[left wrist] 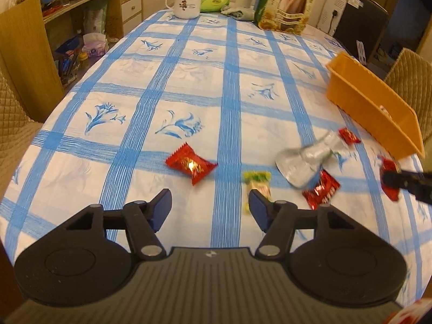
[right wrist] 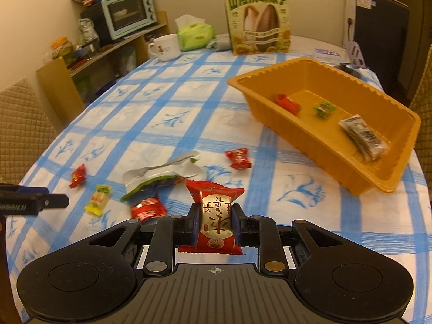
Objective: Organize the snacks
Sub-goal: 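Close the left gripper on the small red candy while the right gripper holds the snack pack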
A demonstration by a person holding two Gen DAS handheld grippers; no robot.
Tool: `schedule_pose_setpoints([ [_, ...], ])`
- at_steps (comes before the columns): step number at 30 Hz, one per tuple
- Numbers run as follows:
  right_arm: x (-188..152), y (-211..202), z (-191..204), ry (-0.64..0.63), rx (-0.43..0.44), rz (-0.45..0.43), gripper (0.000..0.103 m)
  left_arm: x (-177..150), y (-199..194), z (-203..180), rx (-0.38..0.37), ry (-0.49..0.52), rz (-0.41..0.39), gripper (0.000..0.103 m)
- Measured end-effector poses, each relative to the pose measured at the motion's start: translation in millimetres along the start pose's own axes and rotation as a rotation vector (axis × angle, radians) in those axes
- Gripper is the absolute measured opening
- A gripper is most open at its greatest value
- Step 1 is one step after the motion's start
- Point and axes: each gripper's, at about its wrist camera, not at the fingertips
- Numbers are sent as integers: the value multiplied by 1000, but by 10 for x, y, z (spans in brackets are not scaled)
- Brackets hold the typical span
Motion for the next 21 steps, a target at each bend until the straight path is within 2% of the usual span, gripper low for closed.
schedule_pose_setpoints([
  [4,-7,-25,-72,10,-17,2,25,136,163,85,-10,-59,9,52],
  [7,-2,-30,-123,18,-28,2,25,218,265,118,-15,-90,12,51],
  [10,8,-34,-179,30,-30,0,25,270,357,128,-10,-100,25,44],
  [18,11,-10,-240,38,-35,11,25,305,469,85,28,-50,27,35],
  [21,13,12,-238,36,-30,17,25,298,480,78,48,-12,25,25],
])
Point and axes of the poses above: each gripper's, at about its wrist camera, not at the fingertips, and y roughly the way its jaws point, z to its left, x to its top
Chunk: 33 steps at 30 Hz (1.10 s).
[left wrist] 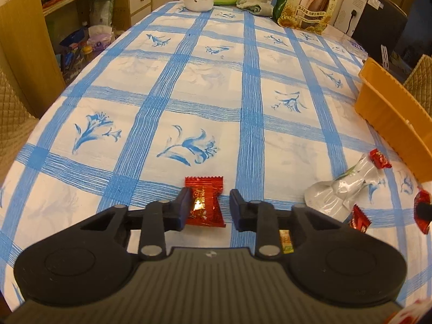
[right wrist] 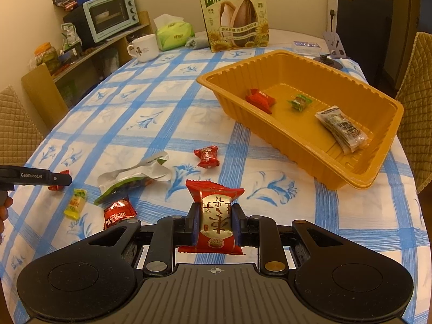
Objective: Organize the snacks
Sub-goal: 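Close the left gripper on the small red candy while the right gripper holds the snack pack, then carry both held snacks over the orange tray with both grippers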
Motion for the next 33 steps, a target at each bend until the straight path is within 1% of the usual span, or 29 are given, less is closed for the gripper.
schedule_pose_setpoints([
  [1,0,8,3,-2,1,2,25,-6,-2,5,5,6,-1,22],
  [2,-1,16,7,-4,3,3,25,-11,-3,11,6,10,-2,20],
  [9,9,33,43,-18,19,5,25,-48,-44,16,11,38,0,19],
  [18,13,-48,58,-30,30,-11,25,-62,-238,-16,-3,56,-21,19],
  [27,-22,-238,57,-23,50,-29,25,-133,-594,-172,-55,91,-52,19],
  [33,-67,-414,27,-10,73,-26,25,-198,-852,-439,-112,138,-68,19],
])
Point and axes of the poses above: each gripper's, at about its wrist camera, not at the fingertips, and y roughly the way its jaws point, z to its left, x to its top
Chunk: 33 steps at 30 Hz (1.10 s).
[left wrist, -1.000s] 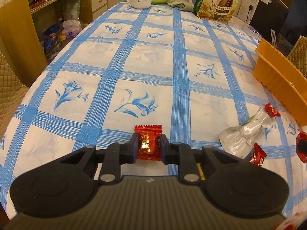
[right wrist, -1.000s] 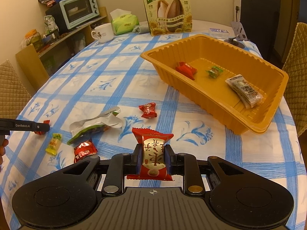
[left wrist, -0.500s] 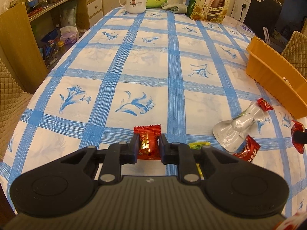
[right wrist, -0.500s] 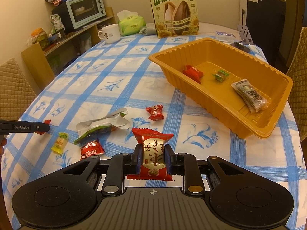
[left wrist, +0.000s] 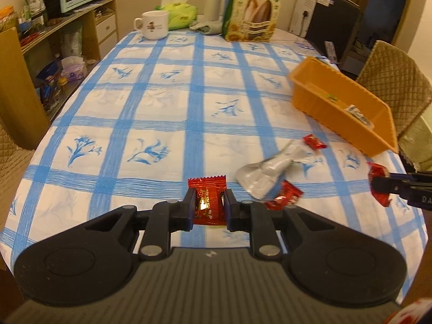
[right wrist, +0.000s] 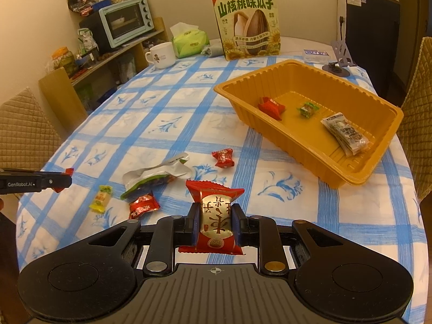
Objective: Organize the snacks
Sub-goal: 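Carry both held snacks over the orange tray with both grippers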
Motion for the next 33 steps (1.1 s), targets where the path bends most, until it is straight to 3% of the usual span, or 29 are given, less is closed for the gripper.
schedule_pose_setpoints([
  [15,144,-504,-374,35,-5,-59,25,373,-145,-1068,-169,145,-77,19],
  [24,433,-563,-802,49,-18,-113,25,758,115,-1676,-218,182,-105,19],
  [33,746,-360,-1271,77,-16,-121,25,1145,539,-2155,-225,210,-101,19],
])
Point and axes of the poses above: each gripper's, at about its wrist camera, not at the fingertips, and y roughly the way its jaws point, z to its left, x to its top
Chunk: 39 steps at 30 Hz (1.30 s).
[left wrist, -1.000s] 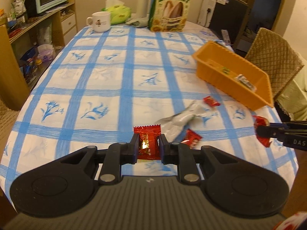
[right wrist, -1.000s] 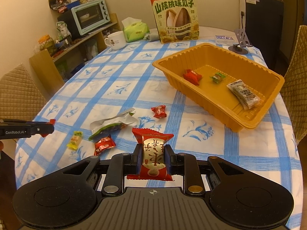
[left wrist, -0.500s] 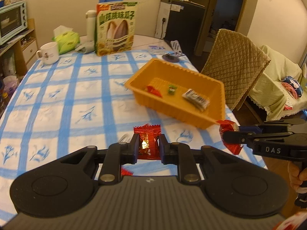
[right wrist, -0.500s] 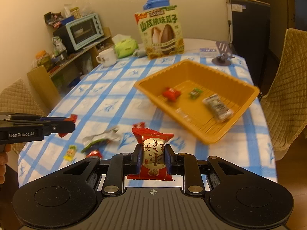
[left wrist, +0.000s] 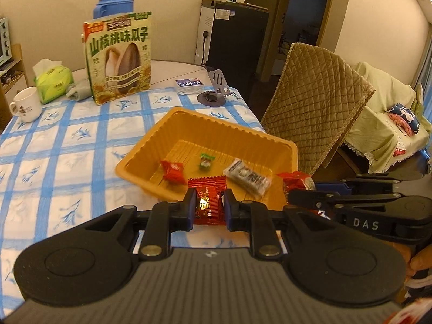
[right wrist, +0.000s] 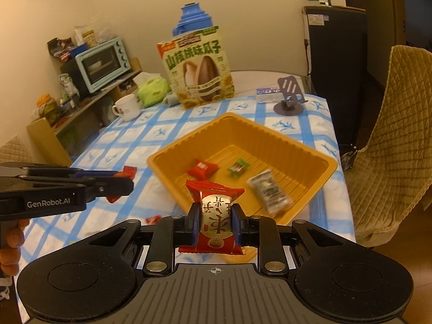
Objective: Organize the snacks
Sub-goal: 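Carry both held snacks over the orange tray with both grippers, then lower both snacks into the tray and open both grippers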
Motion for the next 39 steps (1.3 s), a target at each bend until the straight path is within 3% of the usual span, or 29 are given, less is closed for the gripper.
schedule_pose_setpoints([
  [22,344,768,-680,52,11,66,25,366,1152,-79,65,-18,102,19],
  [39,365,855,-806,71,26,81,25,325,1350,-29,87,-16,147,23],
])
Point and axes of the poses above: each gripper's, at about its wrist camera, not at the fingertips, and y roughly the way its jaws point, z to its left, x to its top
